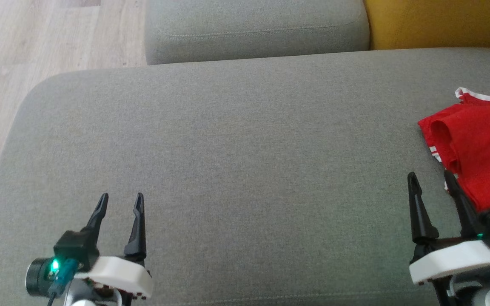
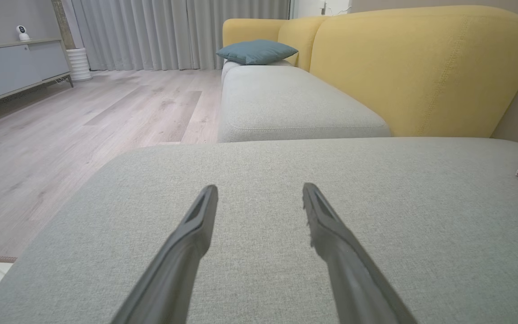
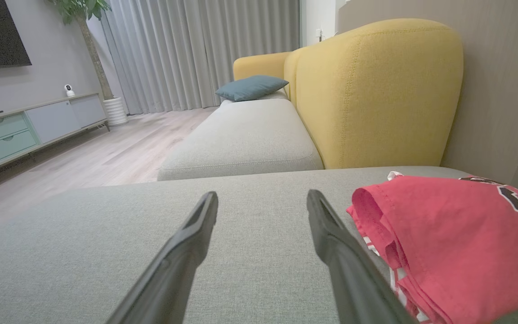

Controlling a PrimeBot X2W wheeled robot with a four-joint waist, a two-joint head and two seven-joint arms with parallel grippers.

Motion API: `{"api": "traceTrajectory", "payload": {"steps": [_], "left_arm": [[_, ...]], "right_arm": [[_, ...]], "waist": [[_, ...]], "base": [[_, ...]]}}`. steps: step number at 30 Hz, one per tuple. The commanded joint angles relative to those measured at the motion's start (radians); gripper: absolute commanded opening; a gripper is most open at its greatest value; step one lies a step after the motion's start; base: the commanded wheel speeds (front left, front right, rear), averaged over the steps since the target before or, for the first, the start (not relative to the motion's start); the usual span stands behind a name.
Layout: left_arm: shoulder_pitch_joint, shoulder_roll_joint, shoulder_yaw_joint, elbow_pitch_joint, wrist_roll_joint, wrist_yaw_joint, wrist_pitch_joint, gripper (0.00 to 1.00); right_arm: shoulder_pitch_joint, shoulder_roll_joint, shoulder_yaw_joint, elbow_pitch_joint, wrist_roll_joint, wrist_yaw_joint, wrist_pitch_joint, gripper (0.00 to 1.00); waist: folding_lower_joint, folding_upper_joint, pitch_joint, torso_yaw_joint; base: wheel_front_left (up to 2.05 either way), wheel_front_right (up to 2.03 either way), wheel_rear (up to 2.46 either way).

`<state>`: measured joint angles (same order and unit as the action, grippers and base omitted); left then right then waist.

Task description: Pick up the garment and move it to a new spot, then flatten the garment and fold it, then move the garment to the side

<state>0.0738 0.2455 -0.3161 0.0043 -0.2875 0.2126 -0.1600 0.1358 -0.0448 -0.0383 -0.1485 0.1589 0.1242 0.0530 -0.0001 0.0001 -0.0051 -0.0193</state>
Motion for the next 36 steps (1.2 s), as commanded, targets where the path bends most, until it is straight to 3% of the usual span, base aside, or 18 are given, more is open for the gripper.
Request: {"api": "traceTrajectory", "payload": {"steps": [1, 14, 15, 36], "left_arm": [[-0.045, 0.020, 0.032, -0.036, -0.004, 0.008, 0.000, 1.00], [-0.056, 0.030, 0.025, -0.034, -0.002, 0.014, 0.004, 1.00], [0.002, 0.001, -0.011, 0.017, 0.000, 0.007, 0.006, 0.00], [-0.013, -0.024, 0.032, 0.072, -0.206, -0.044, 0.037, 0.00]], "right_arm": [[-0.026, -0.006, 0.024, -0.038, 0.008, 0.007, -0.001, 1.00], [-0.031, -0.006, 0.023, -0.027, 0.020, 0.007, -0.011, 1.00], [0.000, 0.000, 0.001, 0.025, 0.012, 0.000, -0.001, 0.00], [-0.031, -0.012, 0.008, 0.105, 0.238, 0.001, -0.005, 0.00]], "waist": [[0.0001, -0.0001, 0.001, 0.001], [0.0001, -0.0001, 0.011, 0.003], [0.0001, -0.0001, 0.011, 0.003], [0.0001, -0.0001, 0.011, 0.006]], "base": [[0.00, 0.00, 0.00], [0.00, 0.00, 0.00], [0.00, 0.00, 0.00], [0.00, 0.00, 0.00]]}}
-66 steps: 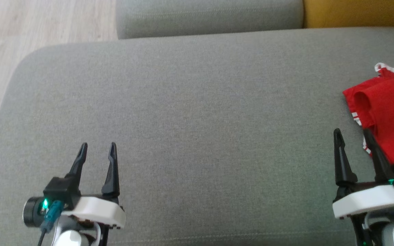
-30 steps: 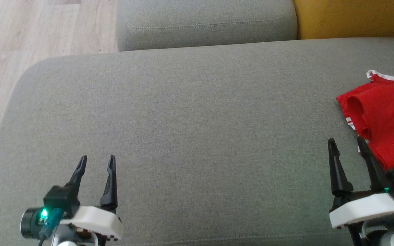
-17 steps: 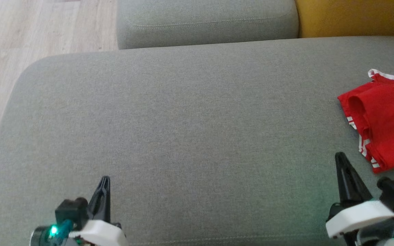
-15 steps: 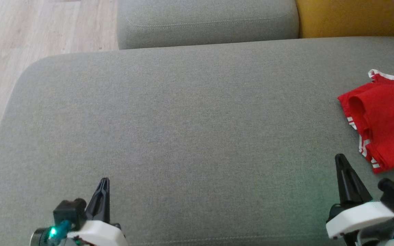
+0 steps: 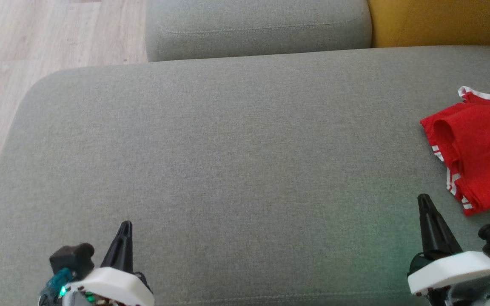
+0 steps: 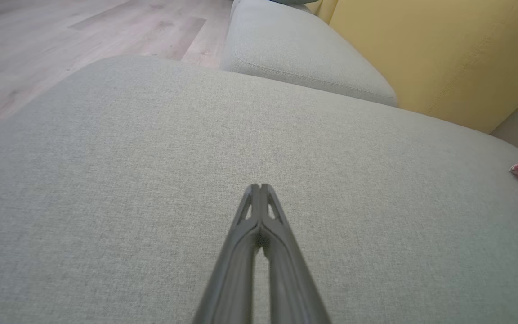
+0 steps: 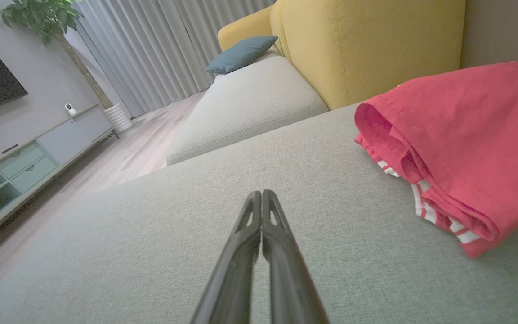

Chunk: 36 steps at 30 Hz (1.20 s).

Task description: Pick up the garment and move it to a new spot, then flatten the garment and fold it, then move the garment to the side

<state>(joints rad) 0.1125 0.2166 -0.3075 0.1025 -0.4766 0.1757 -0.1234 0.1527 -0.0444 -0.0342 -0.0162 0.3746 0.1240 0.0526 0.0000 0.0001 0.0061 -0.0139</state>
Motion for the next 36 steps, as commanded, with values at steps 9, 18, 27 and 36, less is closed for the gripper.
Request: {"api": "traceTrajectory", "payload": {"steps": [9, 18, 27, 36], "left_arm": [[-0.067, -0.005, 0.051, -0.009, -0.116, -0.033, 0.015, 0.00], [-0.081, -0.015, 0.079, 0.006, -0.215, -0.058, 0.031, 0.00], [-0.095, -0.027, 0.108, 0.018, -0.312, -0.083, 0.047, 0.00], [-0.110, -0.040, 0.142, 0.033, -0.420, -0.111, 0.066, 0.00]], "right_arm": [[-0.066, -0.018, 0.004, -0.004, 0.130, 0.001, -0.005, 0.00], [-0.083, -0.022, 0.003, 0.020, 0.238, 0.002, -0.005, 0.00], [-0.101, -0.025, 0.001, 0.044, 0.344, 0.002, -0.003, 0.00], [-0.120, -0.027, -0.002, 0.071, 0.462, 0.003, -0.001, 0.00]], "waist": [[0.0000, -0.0001, 0.000, 0.001], [0.0000, -0.0001, -0.001, 0.002], [0.0000, -0.0001, -0.001, 0.004], [0.0000, -0.0001, -0.001, 0.005]], "base": [[0.00, 0.00, 0.00], [0.00, 0.00, 0.00], [0.00, 0.00, 0.00], [0.00, 0.00, 0.00]]}}
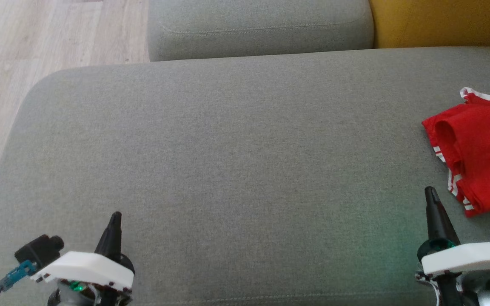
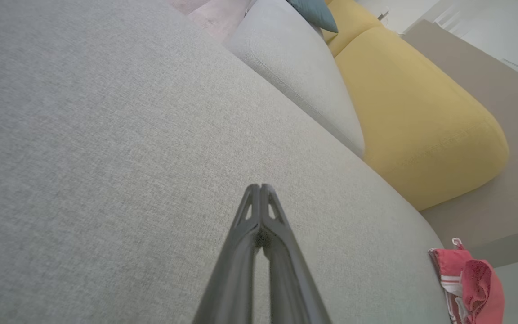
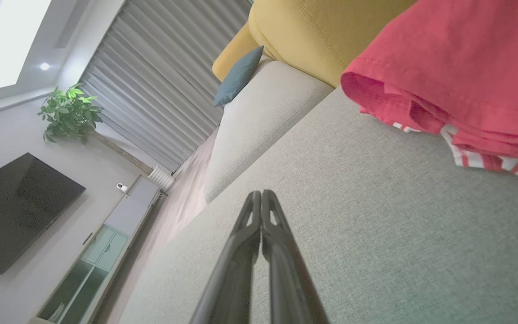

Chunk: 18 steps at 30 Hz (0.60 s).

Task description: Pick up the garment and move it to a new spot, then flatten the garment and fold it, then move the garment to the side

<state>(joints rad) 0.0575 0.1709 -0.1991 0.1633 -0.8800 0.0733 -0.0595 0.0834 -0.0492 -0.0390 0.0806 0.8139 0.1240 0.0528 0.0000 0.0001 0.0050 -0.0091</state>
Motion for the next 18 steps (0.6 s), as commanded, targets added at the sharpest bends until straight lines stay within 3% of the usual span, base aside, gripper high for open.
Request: {"api": "traceTrajectory", "payload": {"steps": [1, 18], "left_arm": [[-0.056, 0.004, 0.037, -0.026, -0.028, -0.012, 0.004, 0.00], [-0.081, -0.018, 0.092, -0.002, -0.199, -0.057, 0.036, 0.00]], "right_arm": [[-0.053, -0.023, 0.003, -0.023, 0.034, 0.003, -0.001, 0.00], [-0.084, -0.025, -0.005, 0.020, 0.221, 0.004, 0.005, 0.00]], "waist": [[0.0000, -0.0001, 0.000, 0.000], [0.0000, -0.0001, 0.000, 0.002]], "base": [[0.00, 0.00, 0.00], [0.00, 0.00, 0.00]]}}
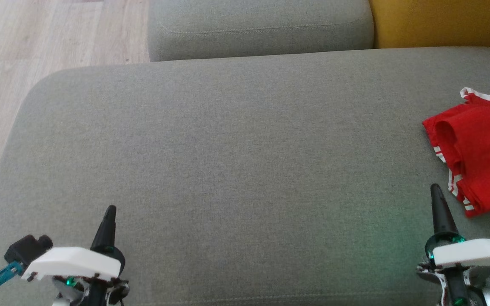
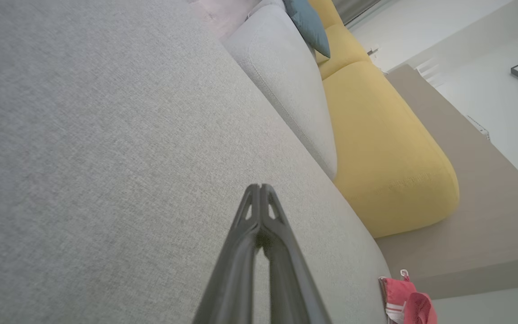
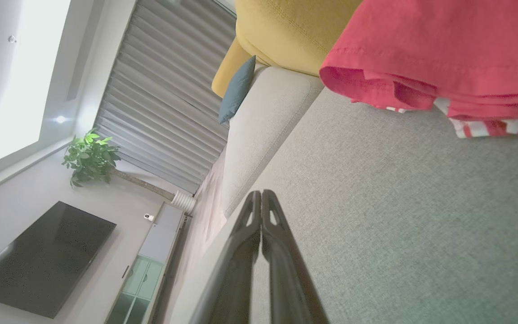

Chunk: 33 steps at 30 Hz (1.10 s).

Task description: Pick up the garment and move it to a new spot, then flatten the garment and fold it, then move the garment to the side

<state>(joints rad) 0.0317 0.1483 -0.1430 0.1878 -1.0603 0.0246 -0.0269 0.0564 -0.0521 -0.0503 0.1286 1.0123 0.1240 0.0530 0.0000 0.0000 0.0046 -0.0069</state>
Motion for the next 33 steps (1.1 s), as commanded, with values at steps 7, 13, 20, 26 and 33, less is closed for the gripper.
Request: {"api": "traceTrajectory", "payload": {"steps": [7, 13, 20, 26, 33], "left_arm": [[-0.066, -0.006, 0.061, -0.015, -0.092, -0.027, 0.018, 0.00], [-0.075, -0.015, 0.082, -0.006, -0.156, -0.044, 0.031, 0.00], [-0.088, -0.027, 0.111, 0.007, -0.240, -0.067, 0.048, 0.00], [-0.097, -0.036, 0.133, 0.016, -0.303, -0.083, 0.061, 0.00], [-0.106, -0.046, 0.155, 0.025, -0.367, -0.100, 0.074, 0.00]], "right_arm": [[-0.071, -0.023, 0.003, -0.009, 0.103, 0.004, 0.008, 0.00], [-0.083, -0.024, -0.001, 0.007, 0.172, 0.005, 0.010, 0.00], [-0.098, -0.024, -0.006, 0.028, 0.264, 0.005, 0.014, 0.00], [-0.110, -0.024, -0.010, 0.045, 0.333, 0.005, 0.017, 0.00], [-0.122, -0.024, -0.014, 0.061, 0.401, 0.006, 0.021, 0.00]], "waist": [[0.0000, 0.0000, 0.000, 0.001], [0.0000, 0.0000, 0.000, 0.002], [0.0000, 0.0000, -0.001, 0.003], [0.0000, 0.0000, -0.001, 0.004], [0.0000, 0.0000, -0.001, 0.004]], "base": [[0.00, 0.00, 0.00], [0.00, 0.00, 0.00], [0.00, 0.00, 0.00], [0.00, 0.00, 0.00], [0.00, 0.00, 0.00]]}}
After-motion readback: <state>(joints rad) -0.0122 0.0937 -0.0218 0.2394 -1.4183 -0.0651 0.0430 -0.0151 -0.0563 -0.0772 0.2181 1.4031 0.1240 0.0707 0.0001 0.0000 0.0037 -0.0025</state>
